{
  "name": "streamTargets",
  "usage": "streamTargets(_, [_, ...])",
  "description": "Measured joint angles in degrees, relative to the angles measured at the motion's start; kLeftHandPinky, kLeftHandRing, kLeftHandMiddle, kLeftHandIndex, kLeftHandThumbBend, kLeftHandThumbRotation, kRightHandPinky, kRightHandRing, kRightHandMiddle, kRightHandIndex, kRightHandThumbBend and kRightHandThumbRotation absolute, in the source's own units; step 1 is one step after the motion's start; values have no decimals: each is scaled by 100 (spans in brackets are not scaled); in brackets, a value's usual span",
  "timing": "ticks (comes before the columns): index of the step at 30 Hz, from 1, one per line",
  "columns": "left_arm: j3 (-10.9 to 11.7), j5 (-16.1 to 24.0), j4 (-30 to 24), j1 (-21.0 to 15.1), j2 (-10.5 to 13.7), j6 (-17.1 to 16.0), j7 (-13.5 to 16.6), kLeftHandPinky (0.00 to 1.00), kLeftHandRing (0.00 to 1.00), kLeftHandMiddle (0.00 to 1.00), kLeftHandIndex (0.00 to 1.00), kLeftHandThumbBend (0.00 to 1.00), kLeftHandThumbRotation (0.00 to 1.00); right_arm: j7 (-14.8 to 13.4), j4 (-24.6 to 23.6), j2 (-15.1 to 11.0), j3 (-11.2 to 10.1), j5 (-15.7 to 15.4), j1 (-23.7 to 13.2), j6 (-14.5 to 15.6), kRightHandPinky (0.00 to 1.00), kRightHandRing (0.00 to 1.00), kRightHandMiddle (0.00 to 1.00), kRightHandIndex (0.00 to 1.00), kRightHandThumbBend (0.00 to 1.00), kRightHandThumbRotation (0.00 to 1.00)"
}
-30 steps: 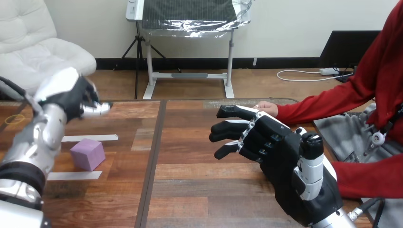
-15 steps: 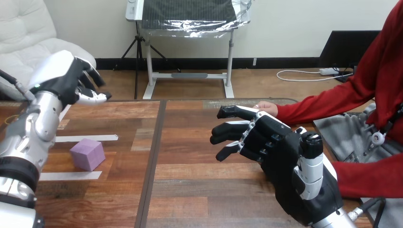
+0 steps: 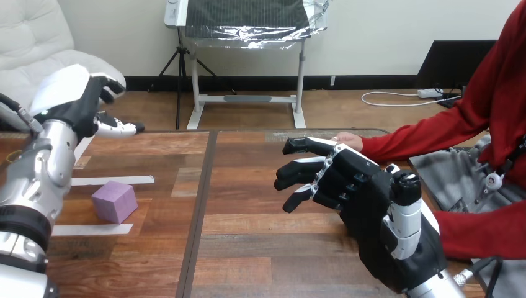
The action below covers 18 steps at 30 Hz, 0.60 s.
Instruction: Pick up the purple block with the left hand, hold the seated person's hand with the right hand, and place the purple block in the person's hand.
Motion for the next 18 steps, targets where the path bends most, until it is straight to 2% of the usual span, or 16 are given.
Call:
streamTargets(10, [-223,189,179,1,-42,251,-48,85,85,84,83,90,49,5,28,0,0,5,-65,-45,47,64,64,73,92,100])
streamTargets(18, [-455,357,385,3,-63,342,-204,86,86,85,84,91,47,1,28,0,0,6,-66,-44,47,64,63,73,94,100])
